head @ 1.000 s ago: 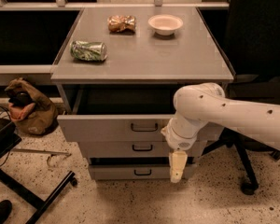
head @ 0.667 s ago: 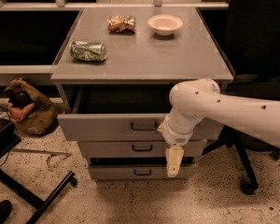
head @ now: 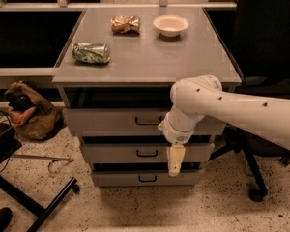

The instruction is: Close top drawer

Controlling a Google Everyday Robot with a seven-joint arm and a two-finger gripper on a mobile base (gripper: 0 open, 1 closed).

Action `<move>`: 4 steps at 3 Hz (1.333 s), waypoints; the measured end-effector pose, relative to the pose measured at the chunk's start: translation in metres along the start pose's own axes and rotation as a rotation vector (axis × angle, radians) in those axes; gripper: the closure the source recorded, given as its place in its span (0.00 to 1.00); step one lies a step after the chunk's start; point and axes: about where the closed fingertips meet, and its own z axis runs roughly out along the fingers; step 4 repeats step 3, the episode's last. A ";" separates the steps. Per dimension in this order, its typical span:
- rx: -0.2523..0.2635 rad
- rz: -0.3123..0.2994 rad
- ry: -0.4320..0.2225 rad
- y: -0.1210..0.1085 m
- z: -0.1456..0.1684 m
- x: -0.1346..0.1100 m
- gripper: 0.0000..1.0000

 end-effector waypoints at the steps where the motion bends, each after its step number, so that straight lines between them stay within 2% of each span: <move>1: 0.065 -0.020 -0.020 -0.028 -0.006 -0.004 0.00; 2: 0.110 -0.020 -0.037 -0.039 -0.008 -0.002 0.00; 4: 0.110 -0.020 -0.037 -0.039 -0.008 -0.002 0.00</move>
Offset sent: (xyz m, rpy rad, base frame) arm 0.0511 0.0016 0.0145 0.0795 -0.1589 -0.0166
